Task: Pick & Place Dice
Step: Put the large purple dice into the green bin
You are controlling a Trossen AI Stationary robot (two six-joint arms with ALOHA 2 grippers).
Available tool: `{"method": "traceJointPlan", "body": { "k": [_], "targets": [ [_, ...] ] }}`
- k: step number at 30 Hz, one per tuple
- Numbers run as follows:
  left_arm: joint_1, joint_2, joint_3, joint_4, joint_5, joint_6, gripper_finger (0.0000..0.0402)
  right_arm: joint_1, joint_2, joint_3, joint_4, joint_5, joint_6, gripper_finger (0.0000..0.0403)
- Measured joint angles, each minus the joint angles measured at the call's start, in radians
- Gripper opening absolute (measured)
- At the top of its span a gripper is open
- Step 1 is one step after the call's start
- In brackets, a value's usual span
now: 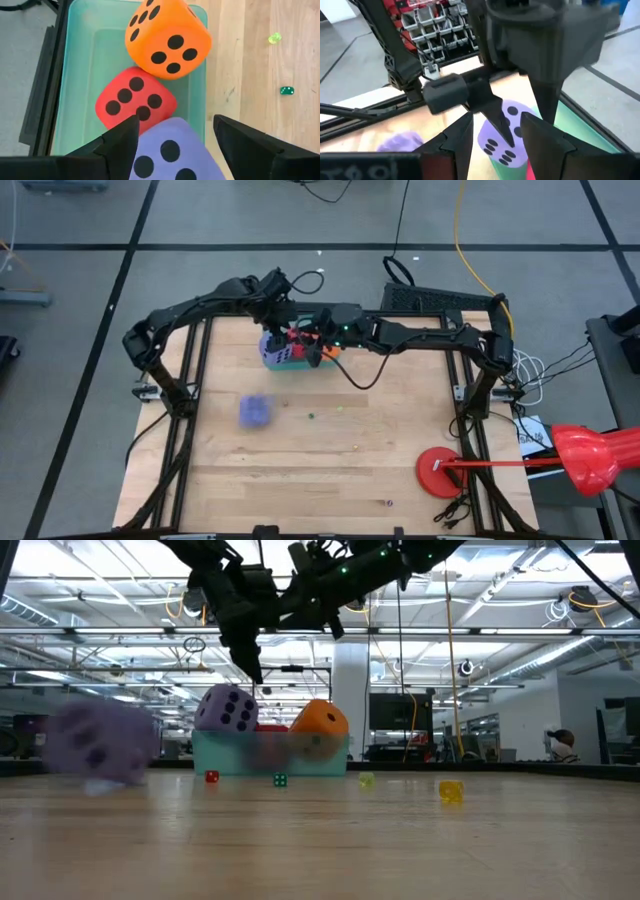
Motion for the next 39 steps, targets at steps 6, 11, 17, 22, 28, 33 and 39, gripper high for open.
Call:
{"method": "traceJointPlan", "body": {
  "k": [6,11,17,22,28,33,39],
  "targets": [
    [-0.035,-0.077,0.0,-0.026,-0.027,-0.04,0.0267,0.033,-0.064,-0.001,-0.064,0.0,-0.004,0.0153],
    [-0.075,-0.182,0.0,-0.045,-0.045,-0.113,0.0267,0.055,-0.121,-0.001,-0.122,0.003,-0.028,0.0153],
    [-0.152,-0.3,0.001,-0.157,-0.052,-0.247,0.0267,0.067,-0.18,-0.001,-0.15,0.003,0.02,0.0153],
    [-0.276,-0.375,0.001,-0.322,-0.086,-0.396,0.0267,0.121,-0.233,-0.001,-0.191,0.0,0.029,0.0153],
    [-0.433,-0.422,0.002,-0.506,-0.148,-0.617,0.0267,0.185,-0.281,-0.001,-0.266,0.0,0.049,0.0153],
    [-0.55,-0.429,0.002,-0.618,-0.105,-0.795,0.0267,0.224,-0.297,-0.002,-0.302,0.002,0.049,0.0153],
    [-0.673,-0.429,-0.004,-0.628,-0.086,-0.964,0.0267,0.254,-0.297,-0.002,-0.301,0.004,0.049,0.0153]
  ]
}}
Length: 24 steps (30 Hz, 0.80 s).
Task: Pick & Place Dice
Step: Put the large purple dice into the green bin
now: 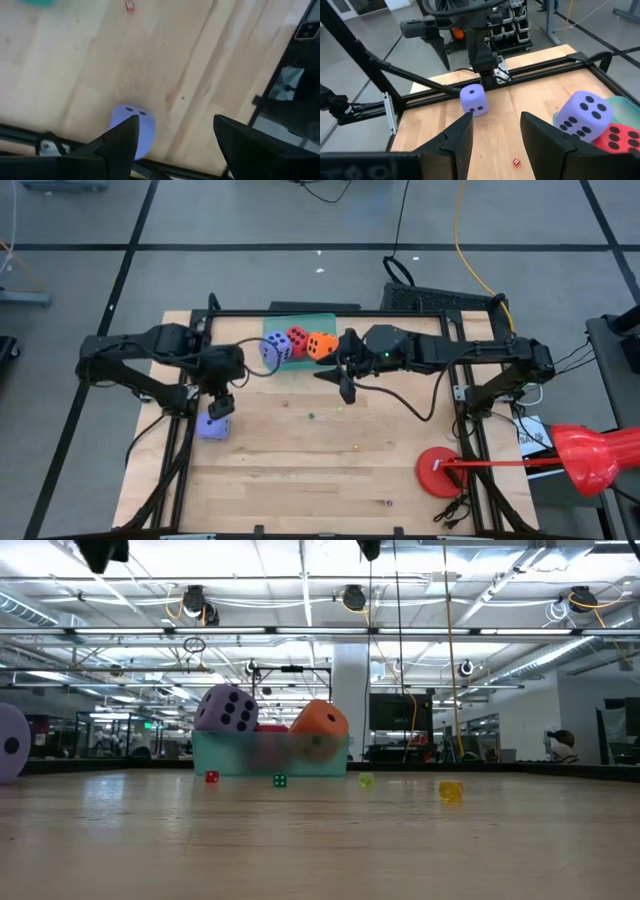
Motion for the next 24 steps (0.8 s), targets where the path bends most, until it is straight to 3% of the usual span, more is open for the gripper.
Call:
{"method": "traceJointPlan", "body": {
  "k": [4,13,24],
  "targets": [
    [-0.083,0.0,-0.077,0.001,0.013,-0.06,0.0267,0.02,0.0,0.0,-0.024,0.0,-0.001,0.0153],
    [-0.229,-0.001,-0.424,-0.002,0.113,-0.31,0.0267,0.067,0.0,0.0,-0.096,0.0,-0.004,0.0153],
    [-0.378,-0.079,-0.569,0.0,0.118,-0.665,0.0267,0.113,0.0,-0.05,-0.094,0.0,0.019,0.0153]
  ]
}}
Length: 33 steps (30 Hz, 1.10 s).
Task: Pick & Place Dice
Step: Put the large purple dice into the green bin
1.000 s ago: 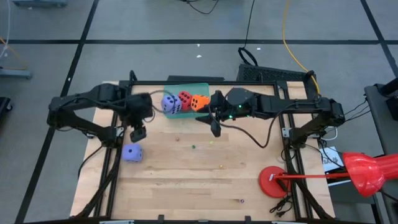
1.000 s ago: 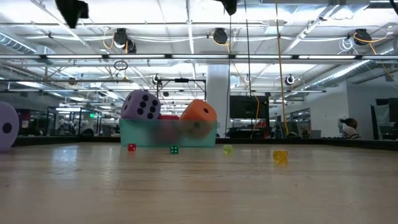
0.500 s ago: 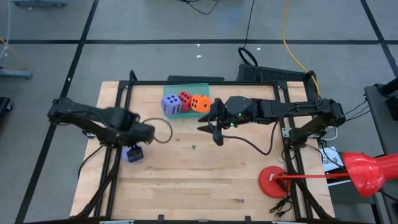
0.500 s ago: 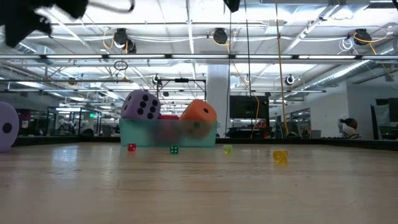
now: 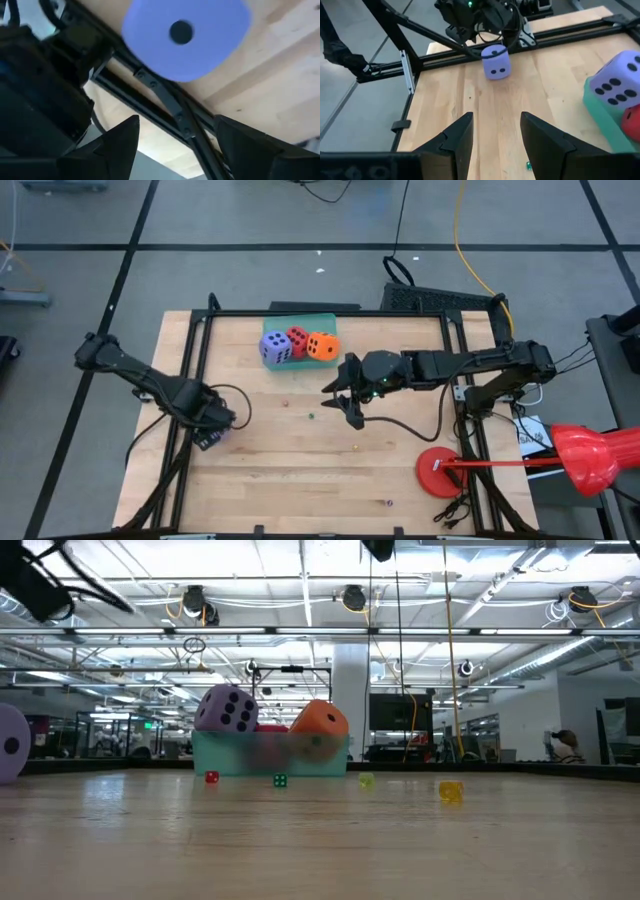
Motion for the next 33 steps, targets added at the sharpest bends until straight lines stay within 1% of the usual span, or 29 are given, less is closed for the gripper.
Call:
{"method": "traceJointPlan", "body": {
  "k": [4,8,14,19,21,25,29,33],
  "targets": [
    [-0.049,0.005,-0.058,0.0,0.017,-0.063,0.0267,0.003,0.0,-0.025,0.012,0.0,0.031,0.0153],
    [-0.095,0.02,-0.127,0.001,0.061,-0.084,0.0267,0.014,0.0,-0.031,0.038,0.001,0.037,0.0153],
    [-0.141,0.059,-0.125,0.005,0.067,-0.082,0.0267,0.028,0.0,-0.031,0.086,0.0,0.037,0.0153],
    [-0.14,0.096,-0.125,0.036,0.109,-0.053,0.0267,0.026,0.0,-0.031,0.095,0.001,0.037,0.0153],
    [-0.14,0.12,-0.125,0.035,0.111,-0.05,0.0267,0.026,0.0,-0.031,0.107,0.0,0.037,0.0153],
    [-0.139,0.181,-0.125,0.062,0.079,-0.047,0.0267,0.027,0.0,-0.031,0.124,0.0,0.037,0.0153],
    [-0.134,0.256,-0.125,0.153,0.035,-0.031,0.0267,0.027,0.0,-0.031,0.124,-0.002,0.037,0.0153],
    [-0.113,0.309,-0.124,0.234,-0.044,-0.046,0.0267,0.033,0.0,-0.031,0.124,-0.004,0.037,0.0153]
  ]
}}
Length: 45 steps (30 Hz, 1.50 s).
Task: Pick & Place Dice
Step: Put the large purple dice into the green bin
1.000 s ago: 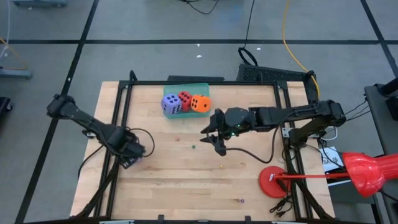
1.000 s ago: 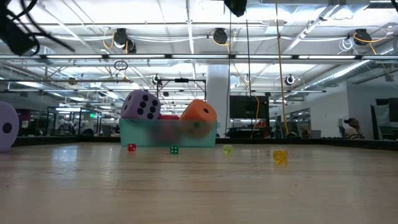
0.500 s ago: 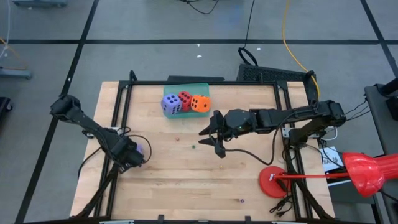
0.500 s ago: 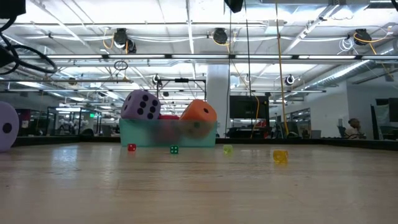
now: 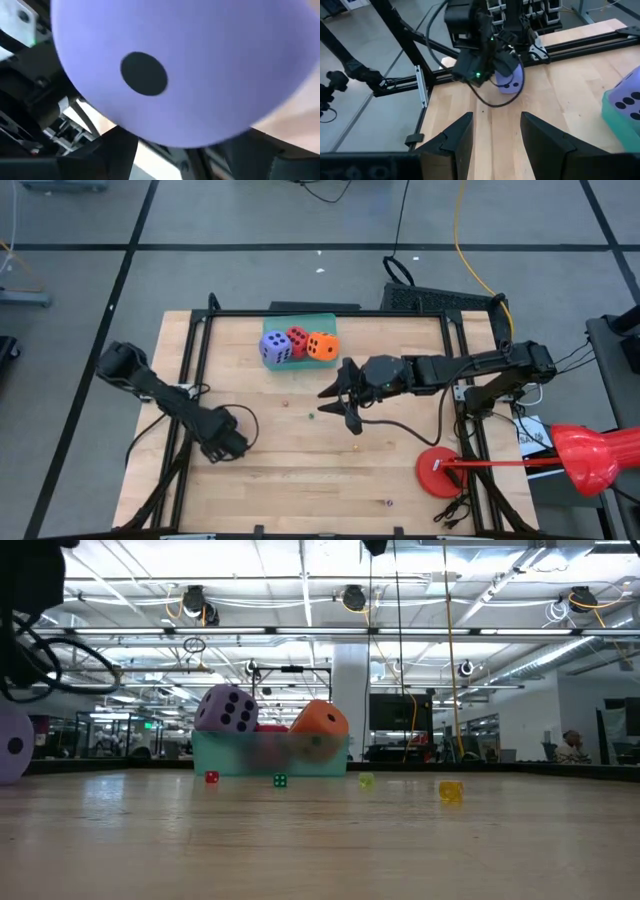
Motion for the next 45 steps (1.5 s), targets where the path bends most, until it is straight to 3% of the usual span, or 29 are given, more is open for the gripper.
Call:
{"method": "traceJointPlan", "body": {
  "k": [6,22,28,38,45],
  "targets": [
    [0.072,0.009,0.0,0.104,-0.128,-0.032,0.0267,0.024,0.0,0.0,0.0,-0.004,0.021,0.0153],
    [0.311,0.009,0.0,0.524,-0.335,0.174,0.0267,0.046,-0.014,0.0,-0.004,0.0,0.053,0.0153],
    [0.355,0.009,0.041,0.616,-0.352,0.317,0.0267,0.046,-0.061,0.0,-0.006,0.005,0.051,0.0153],
    [0.343,0.009,0.197,0.637,-0.379,0.476,0.0267,0.024,-0.135,0.0,-0.022,0.062,0.041,0.0153],
    [0.307,0.009,0.252,0.631,-0.324,0.348,0.0267,0.025,-0.142,0.0,-0.112,0.08,0.019,0.0153]
  ]
}}
